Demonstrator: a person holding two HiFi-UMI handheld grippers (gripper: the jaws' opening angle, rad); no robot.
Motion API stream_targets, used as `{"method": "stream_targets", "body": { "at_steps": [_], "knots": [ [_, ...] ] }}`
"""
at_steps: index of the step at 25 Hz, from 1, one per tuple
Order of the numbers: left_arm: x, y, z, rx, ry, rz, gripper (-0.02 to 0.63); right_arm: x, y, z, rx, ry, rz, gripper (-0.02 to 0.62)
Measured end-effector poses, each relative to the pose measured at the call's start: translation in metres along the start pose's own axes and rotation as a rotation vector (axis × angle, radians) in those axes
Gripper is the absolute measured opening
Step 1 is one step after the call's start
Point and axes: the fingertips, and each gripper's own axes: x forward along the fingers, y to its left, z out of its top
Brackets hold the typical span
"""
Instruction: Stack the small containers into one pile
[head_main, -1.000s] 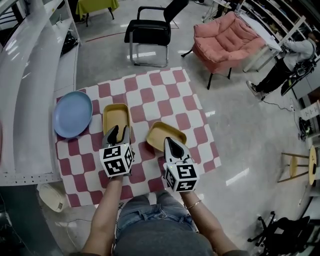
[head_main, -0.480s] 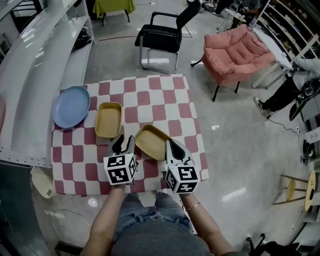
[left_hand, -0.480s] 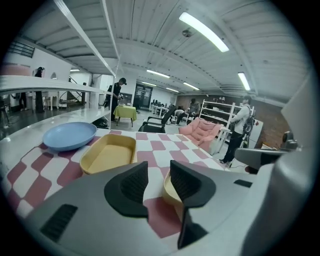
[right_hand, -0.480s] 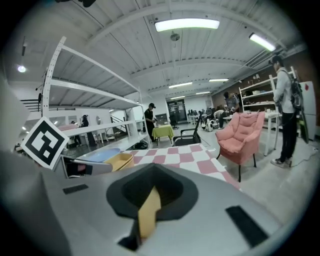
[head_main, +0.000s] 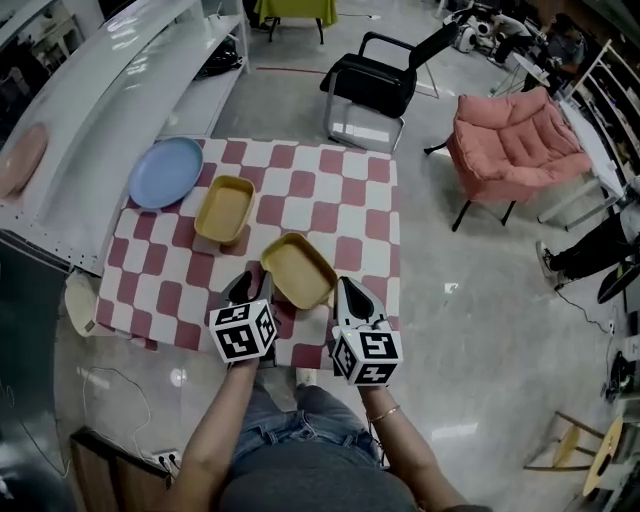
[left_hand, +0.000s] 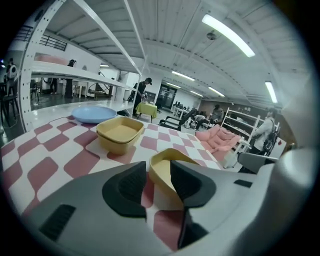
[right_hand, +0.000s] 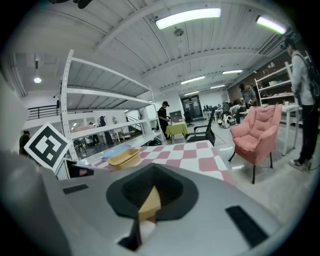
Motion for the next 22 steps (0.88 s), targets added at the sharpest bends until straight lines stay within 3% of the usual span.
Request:
{"method": "stream_targets", "body": {
  "at_steps": [8,18,22],
  "knots": [
    [0.012,-0.009,-0.024,-0.116,0.028,0.056,0.150,-0.003,-0.001,0.002,-0.039,0.014,0.054,0.009],
    [0.037,-0.005,-0.039,-0.178,0.073,0.130,0.150,0.008,-0.011,-0.003,-0.049,0.041,0.069,0.009],
    [0.044,-0.002,-0.040,-0.167,0.090,0.181,0.148,0.013,-0.016,-0.004,-0.049,0.047,0.065,0.009]
  ]
}}
